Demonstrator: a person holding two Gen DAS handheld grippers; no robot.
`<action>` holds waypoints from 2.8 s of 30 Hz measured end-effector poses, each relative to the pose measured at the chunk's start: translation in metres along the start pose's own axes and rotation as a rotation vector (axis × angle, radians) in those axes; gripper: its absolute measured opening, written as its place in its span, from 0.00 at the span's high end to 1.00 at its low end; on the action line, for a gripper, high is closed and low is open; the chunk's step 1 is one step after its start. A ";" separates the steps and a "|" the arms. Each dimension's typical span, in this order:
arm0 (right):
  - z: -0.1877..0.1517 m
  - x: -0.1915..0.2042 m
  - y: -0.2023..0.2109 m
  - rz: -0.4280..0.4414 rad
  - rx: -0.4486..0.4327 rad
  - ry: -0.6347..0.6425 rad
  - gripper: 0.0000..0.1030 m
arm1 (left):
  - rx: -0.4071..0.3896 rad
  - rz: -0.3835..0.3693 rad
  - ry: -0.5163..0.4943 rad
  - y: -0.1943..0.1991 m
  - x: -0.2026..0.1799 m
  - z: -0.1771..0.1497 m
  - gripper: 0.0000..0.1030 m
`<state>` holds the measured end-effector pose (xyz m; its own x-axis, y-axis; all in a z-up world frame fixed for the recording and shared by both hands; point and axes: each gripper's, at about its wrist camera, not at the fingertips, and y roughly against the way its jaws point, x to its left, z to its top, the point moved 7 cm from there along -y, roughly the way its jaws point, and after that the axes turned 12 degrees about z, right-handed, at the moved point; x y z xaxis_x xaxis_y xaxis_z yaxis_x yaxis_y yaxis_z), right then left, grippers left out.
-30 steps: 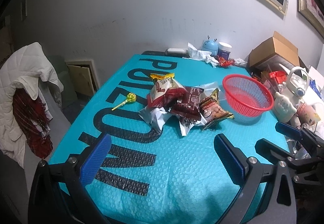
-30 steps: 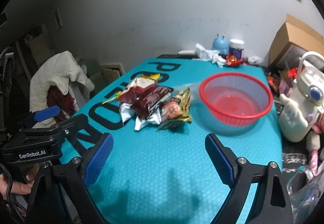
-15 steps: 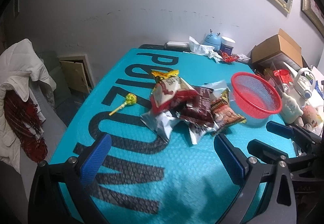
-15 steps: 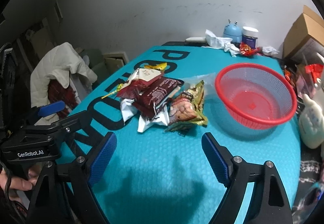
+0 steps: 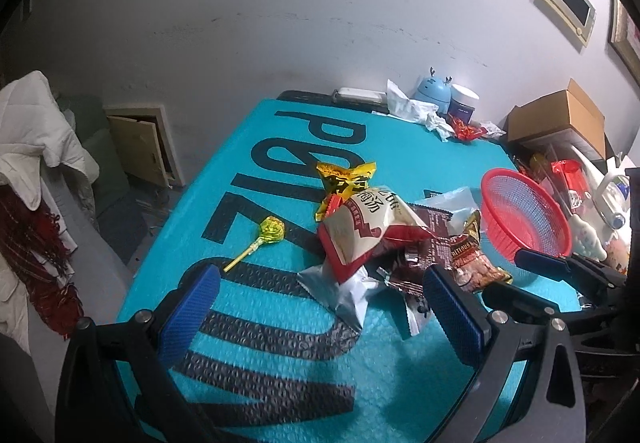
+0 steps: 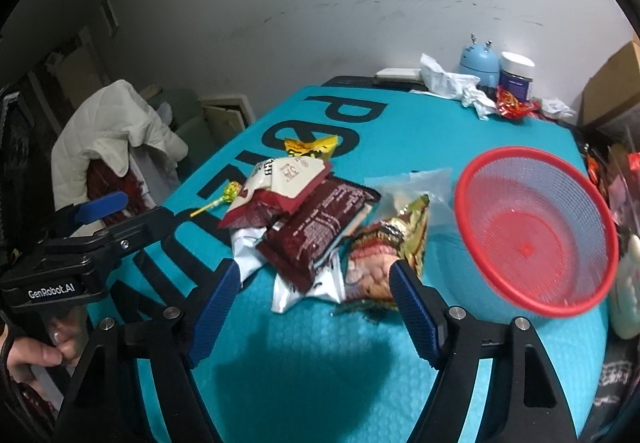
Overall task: Organize snacks
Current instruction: 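Move both tools toward the snack pile, then grasp the green cereal bag with the right tool while the left tool grasps the white pillow packet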
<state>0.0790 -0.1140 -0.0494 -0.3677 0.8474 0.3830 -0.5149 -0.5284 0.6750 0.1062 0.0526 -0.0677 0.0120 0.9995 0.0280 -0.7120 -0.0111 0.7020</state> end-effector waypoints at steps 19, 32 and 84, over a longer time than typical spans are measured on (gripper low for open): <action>-0.009 -0.048 -0.034 -0.094 0.076 -0.053 0.38 | 0.162 -0.118 -0.049 -0.076 -0.022 -0.022 0.09; -0.019 -0.058 -0.047 -0.122 0.121 -0.065 0.50 | 0.179 -0.151 -0.110 -0.097 -0.033 -0.031 0.39; -0.099 -0.032 0.006 -0.040 0.196 -0.069 0.49 | 0.167 -0.138 -0.310 -0.027 -0.082 -0.103 0.32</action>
<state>0.0107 -0.1492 -0.1204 -0.2926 0.8726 0.3910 -0.3655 -0.4799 0.7976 0.0517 -0.0257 -0.1624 0.3295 0.9364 0.1212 -0.5652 0.0928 0.8197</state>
